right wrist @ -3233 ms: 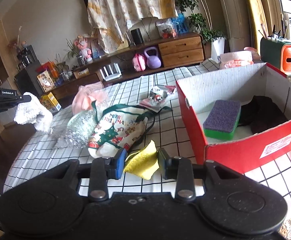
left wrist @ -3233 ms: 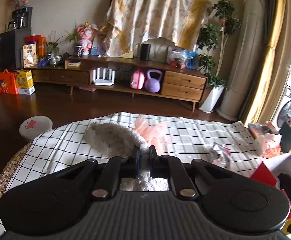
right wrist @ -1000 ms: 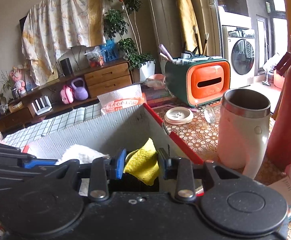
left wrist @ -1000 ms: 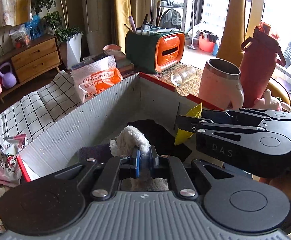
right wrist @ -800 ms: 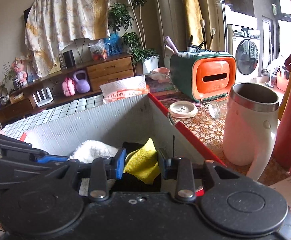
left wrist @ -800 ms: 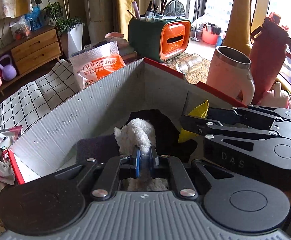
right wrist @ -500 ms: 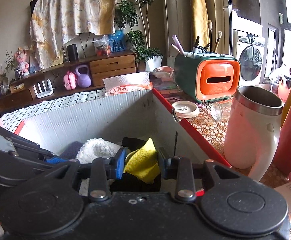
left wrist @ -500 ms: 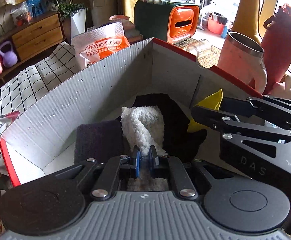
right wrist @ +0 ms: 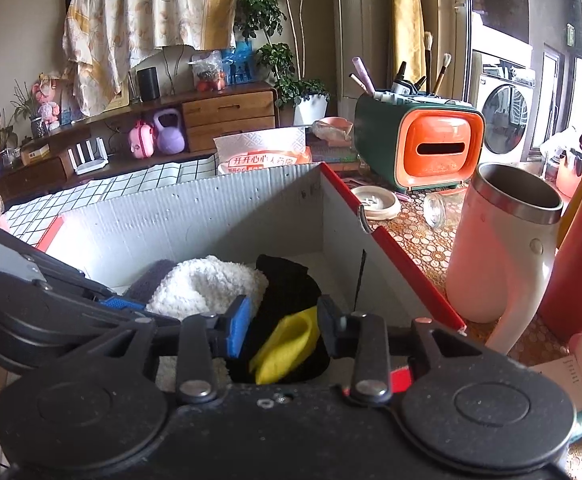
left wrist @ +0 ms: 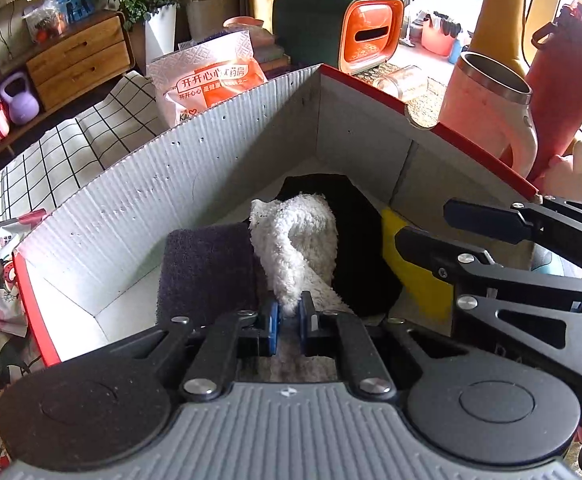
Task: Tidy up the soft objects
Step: 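Open the right tool releasing the yellow pad while the left tool lowers and releases the knitted item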
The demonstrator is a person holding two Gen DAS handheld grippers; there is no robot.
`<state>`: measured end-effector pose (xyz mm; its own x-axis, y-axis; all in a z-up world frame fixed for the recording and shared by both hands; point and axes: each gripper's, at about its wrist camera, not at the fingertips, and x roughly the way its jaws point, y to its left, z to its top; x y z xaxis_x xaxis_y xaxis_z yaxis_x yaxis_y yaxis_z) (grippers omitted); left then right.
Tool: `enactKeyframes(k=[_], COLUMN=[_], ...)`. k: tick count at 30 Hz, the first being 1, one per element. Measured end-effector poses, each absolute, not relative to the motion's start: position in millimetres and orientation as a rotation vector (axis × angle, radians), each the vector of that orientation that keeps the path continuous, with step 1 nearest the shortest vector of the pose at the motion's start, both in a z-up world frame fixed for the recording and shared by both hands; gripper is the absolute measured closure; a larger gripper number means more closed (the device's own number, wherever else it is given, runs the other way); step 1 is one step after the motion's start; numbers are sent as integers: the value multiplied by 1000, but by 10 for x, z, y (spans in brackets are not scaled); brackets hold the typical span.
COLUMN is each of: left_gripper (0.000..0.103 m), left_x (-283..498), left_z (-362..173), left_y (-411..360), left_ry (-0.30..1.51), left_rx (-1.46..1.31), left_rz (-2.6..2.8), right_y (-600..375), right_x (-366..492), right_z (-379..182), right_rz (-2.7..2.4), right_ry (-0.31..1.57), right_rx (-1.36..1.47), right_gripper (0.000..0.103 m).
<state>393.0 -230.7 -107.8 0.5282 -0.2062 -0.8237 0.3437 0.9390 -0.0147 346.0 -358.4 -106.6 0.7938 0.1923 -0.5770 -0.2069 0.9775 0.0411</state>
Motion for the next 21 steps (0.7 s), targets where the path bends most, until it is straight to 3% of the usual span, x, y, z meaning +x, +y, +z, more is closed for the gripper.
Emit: enactKeyframes(k=[21], left_gripper=[93], left_x=[3472], left_z=[-723], left_y=[-2092], left_ry=[876], left_rx=[117], left_rz=[-327], right_y=[-3592], right_x=[3116], right_z=[-784], right_rz=[206], right_ry=[588], right_rx=[4], right_gripper=[45])
